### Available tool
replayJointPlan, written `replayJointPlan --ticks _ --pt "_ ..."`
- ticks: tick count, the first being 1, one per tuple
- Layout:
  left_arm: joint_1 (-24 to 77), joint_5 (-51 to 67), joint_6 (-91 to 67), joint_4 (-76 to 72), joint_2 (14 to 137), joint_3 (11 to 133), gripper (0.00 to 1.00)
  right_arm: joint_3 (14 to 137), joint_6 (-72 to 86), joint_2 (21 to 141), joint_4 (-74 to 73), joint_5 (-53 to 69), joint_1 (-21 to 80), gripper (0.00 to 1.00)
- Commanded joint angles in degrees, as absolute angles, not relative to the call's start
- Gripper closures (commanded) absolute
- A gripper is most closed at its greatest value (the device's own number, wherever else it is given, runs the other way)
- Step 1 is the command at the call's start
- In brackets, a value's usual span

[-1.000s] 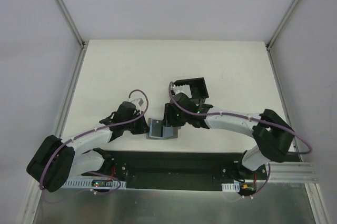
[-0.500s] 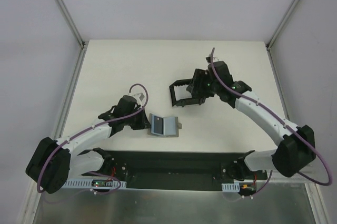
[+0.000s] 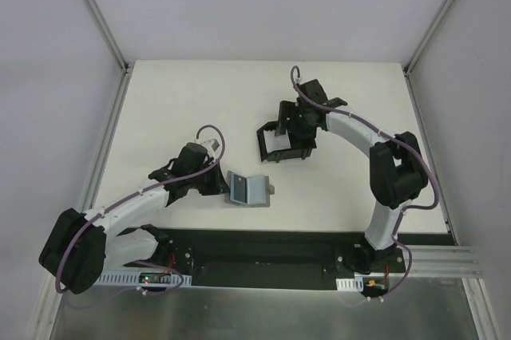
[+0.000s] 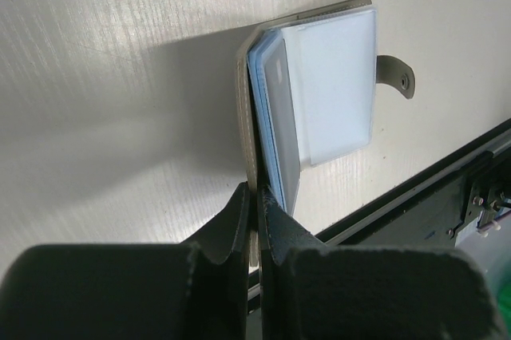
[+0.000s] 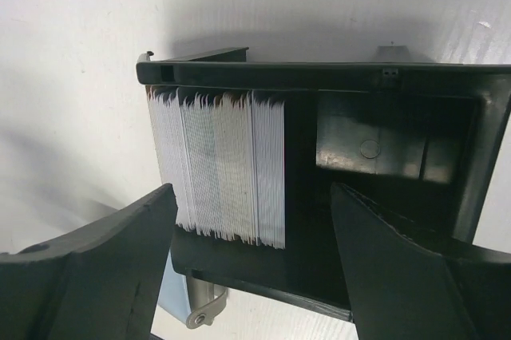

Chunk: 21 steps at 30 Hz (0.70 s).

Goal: Put the credit cards into the card holder
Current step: Pick up the credit card from the storage box.

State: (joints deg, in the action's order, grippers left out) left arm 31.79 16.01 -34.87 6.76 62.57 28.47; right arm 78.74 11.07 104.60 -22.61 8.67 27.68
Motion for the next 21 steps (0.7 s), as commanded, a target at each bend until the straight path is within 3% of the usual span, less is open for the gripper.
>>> replayJointPlan --ticks 1,16,21 --pt "31.64 16.61 -34.19 7.38 61.96 29.44 1.00 79.98 9.32 105.20 -22.24 11.59 26.81 0.20" --pt "31.64 16.26 -33.40 6.94 64.77 30.32 1.00 80.07 9.32 111.00 -19.51 16.26 26.54 0.13" --pt "31.64 16.44 -33.22 6.77 65.21 30.23 1.00 79.28 8.53 109.87 -18.72 18.54 26.54 0.17"
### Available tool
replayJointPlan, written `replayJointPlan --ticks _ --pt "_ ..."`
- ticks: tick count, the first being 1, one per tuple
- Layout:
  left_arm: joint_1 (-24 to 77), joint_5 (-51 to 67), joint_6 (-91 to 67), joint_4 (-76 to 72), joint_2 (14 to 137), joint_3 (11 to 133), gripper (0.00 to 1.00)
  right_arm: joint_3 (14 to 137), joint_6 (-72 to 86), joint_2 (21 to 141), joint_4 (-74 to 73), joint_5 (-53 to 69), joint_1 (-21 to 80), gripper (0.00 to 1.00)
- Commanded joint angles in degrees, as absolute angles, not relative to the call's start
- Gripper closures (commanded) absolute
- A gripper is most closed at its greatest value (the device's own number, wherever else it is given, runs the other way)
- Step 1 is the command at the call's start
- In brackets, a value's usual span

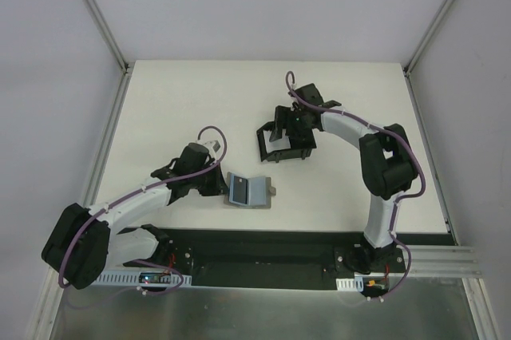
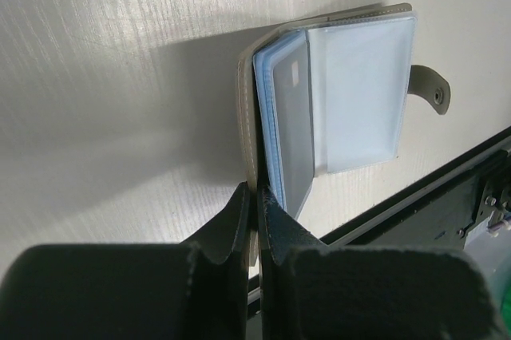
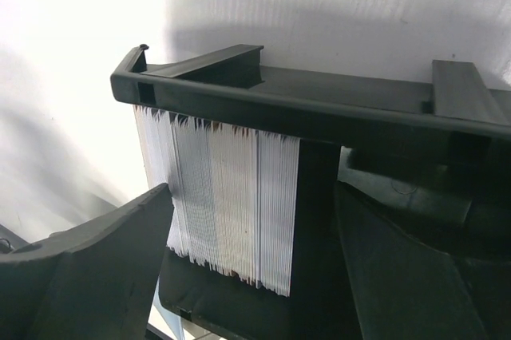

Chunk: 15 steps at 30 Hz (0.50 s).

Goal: Put the credit cards into the card holder
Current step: Pick up the credit card from the storage box.

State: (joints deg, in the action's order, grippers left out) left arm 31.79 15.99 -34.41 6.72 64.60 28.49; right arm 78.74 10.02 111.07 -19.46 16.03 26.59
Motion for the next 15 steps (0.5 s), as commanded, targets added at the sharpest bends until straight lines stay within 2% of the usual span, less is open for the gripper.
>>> replayJointPlan --ticks 1,10,15 --pt "31.64 16.44 -33.22 6.68 65.39 30.23 1.00 79.10 8.44 109.34 -18.46 18.72 26.54 0.19" --pt "31.64 16.96 -32.87 6.15 66.53 30.15 1.00 77.96 8.88 107.32 -17.49 21.88 25.93 0.35" --pt "31.64 16.79 -32.96 5.89 66.71 30.06 1.00 77.78 9.14 106.70 -16.96 22.59 25.75 0.40"
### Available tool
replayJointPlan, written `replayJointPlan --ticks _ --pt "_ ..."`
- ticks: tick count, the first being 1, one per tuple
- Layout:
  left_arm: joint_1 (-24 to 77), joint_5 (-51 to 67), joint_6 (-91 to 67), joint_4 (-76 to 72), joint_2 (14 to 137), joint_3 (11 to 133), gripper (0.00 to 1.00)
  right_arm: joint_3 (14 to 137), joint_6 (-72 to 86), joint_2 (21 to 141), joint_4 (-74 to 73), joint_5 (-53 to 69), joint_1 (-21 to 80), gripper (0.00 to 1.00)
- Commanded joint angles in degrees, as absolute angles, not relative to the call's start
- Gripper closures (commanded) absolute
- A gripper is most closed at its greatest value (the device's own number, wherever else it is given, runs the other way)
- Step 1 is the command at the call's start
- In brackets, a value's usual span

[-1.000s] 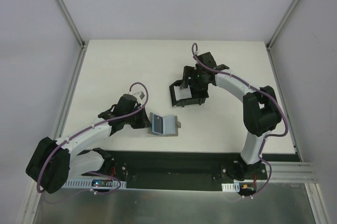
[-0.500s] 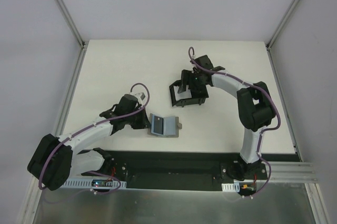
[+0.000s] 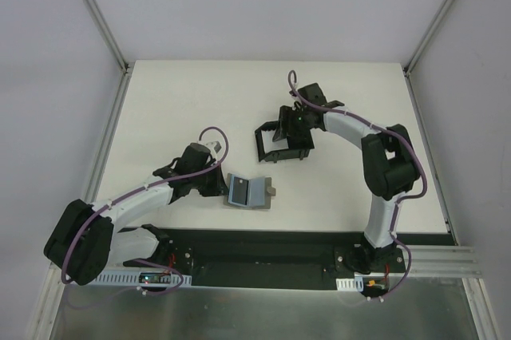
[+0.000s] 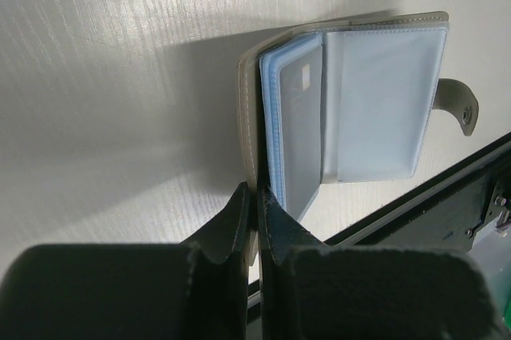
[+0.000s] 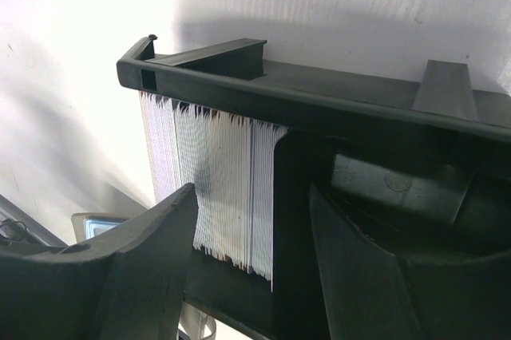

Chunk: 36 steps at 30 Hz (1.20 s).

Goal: Put the credit cards into the card holder
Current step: Pick up the credit card from the storage box.

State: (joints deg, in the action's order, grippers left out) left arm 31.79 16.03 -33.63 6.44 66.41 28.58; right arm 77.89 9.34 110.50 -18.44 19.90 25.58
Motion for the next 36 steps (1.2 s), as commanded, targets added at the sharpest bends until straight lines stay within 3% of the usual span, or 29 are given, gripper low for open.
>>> replayJointPlan --ticks 1,7,13,25,30,36 --pt "31.64 16.87 -32.96 5.80 66.71 30.15 1.00 77.70 9.14 106.53 -16.96 22.50 25.66 0.43" --pt "31.64 16.88 -32.78 5.63 67.15 30.06 1.00 77.43 9.14 105.82 -17.05 22.33 25.40 0.50" --pt "31.64 17.05 -32.78 5.45 67.32 30.06 1.00 77.52 9.14 106.26 -17.05 22.50 25.05 0.68" --pt "31.64 17.31 -32.78 5.27 67.59 30.15 1.00 77.52 7.82 104.94 -18.37 21.71 23.73 0.86" --pt "31.64 17.40 -32.78 5.19 67.50 30.06 1.00 77.96 6.86 104.77 -19.77 20.75 23.47 0.89" --pt "31.64 17.23 -32.96 5.19 67.41 29.97 1.00 80.41 4.05 103.10 -24.07 14.34 23.47 1.00"
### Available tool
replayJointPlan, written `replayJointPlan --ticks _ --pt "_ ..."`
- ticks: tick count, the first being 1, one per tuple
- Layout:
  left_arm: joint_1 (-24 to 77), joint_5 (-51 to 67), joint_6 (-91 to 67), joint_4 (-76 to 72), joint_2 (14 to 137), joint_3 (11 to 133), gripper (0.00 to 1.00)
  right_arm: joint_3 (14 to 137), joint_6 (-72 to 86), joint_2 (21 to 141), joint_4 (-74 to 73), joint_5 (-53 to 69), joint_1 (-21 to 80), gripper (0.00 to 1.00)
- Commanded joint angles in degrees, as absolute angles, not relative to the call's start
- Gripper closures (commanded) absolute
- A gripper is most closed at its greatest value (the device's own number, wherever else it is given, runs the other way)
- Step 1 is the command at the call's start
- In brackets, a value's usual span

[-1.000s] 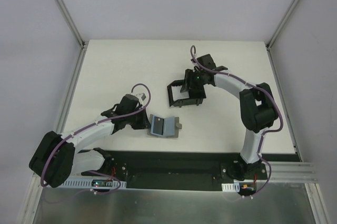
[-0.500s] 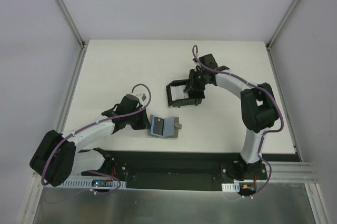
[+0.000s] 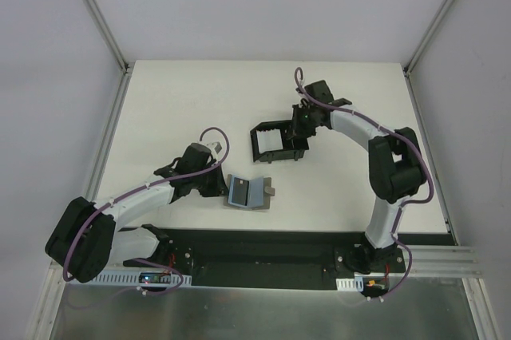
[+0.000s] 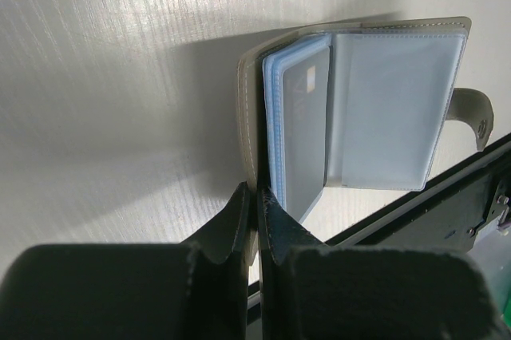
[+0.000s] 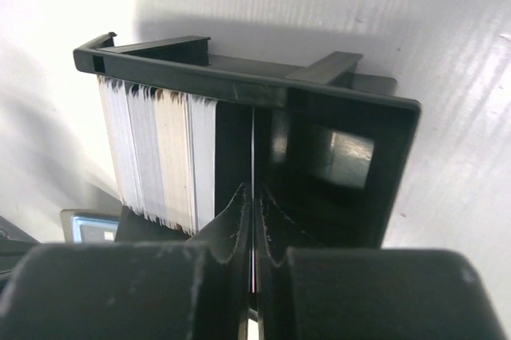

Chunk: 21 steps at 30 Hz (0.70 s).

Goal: Put the credit cards into the card holder
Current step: Pick up the credit card from the storage box.

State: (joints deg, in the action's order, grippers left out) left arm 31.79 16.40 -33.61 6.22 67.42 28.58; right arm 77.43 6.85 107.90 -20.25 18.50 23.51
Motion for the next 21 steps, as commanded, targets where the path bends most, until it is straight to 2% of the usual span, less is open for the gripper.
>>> replayJointPlan --ticks 1,8,14,21 --pt "31.64 17.23 -33.05 5.19 67.24 29.88 1.00 81.46 3.52 102.75 -24.78 13.80 23.38 0.99" --pt "31.64 17.40 -33.40 5.19 65.57 29.44 1.00 81.39 2.81 96.08 -27.07 11.25 23.82 1.00" --pt "31.64 17.75 -33.92 5.19 63.46 29.00 1.00 76.39 7.28 87.12 -25.32 8.97 26.45 1.00" --pt "31.64 18.72 -36.65 5.27 60.03 27.86 1.00 57.85 26.96 74.63 -4.77 -3.48 43.39 1.00"
